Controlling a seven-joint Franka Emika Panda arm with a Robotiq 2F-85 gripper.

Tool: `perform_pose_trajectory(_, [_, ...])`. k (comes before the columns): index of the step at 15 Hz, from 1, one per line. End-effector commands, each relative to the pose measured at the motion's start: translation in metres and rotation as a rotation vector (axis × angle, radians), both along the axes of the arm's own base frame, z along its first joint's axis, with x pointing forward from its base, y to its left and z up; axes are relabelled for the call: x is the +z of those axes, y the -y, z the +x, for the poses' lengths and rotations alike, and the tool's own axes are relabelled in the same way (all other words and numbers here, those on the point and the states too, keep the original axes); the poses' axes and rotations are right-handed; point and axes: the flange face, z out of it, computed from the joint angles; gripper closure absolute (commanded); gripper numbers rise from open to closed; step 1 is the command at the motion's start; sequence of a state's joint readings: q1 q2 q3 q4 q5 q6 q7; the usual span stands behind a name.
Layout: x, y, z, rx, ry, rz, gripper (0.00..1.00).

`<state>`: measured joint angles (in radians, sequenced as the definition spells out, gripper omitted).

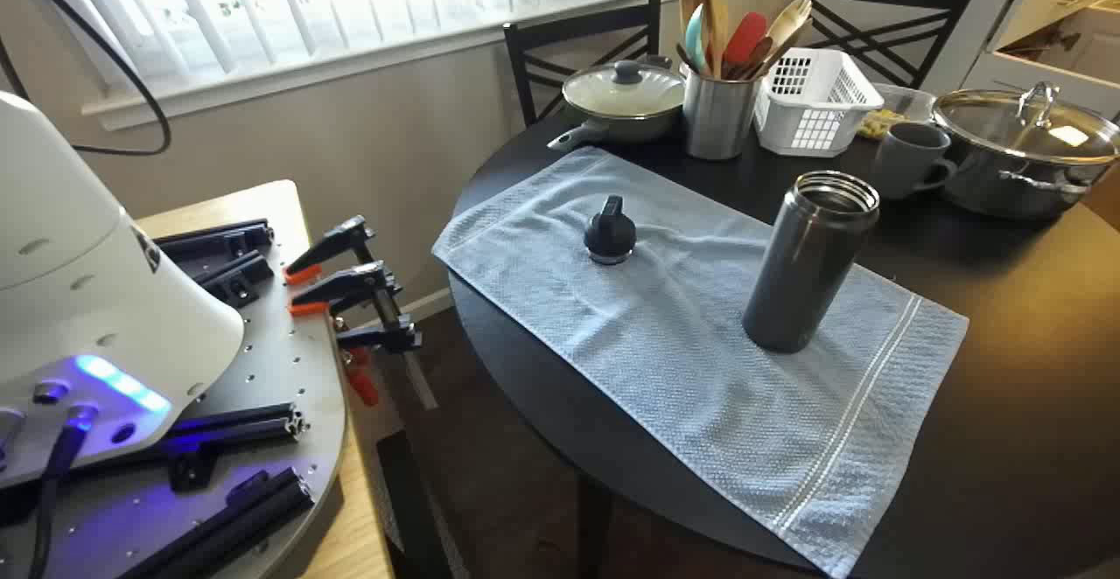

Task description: Put the lid onto the water bottle

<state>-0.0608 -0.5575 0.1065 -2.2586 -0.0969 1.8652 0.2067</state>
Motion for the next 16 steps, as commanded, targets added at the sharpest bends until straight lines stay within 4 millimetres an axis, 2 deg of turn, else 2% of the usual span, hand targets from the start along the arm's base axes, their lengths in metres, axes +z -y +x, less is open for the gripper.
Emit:
perform_pose_trajectory(1, [0.001,0.0,0.0,0.0,-0.001,0.0,0.0])
perform_pose_trajectory(9, [0.001,0.0,0.0,0.0,-0.001,0.0,0.0])
perform_pose_trajectory(11, [-0.011,0.002,0.002,0.019,0.006,-0.063,0.0])
perform_pose_trajectory(13, [-0.03,0.005,0.009,0.074,0.061,-0.124,0.0])
perform_pose_trajectory(15, [-0.059,0.007,0.016,0.099,0.088,-0.127,0.0])
perform_pose_trajectory(16, [-0.082,0.006,0.02,0.117,0.084,-0.092,0.0])
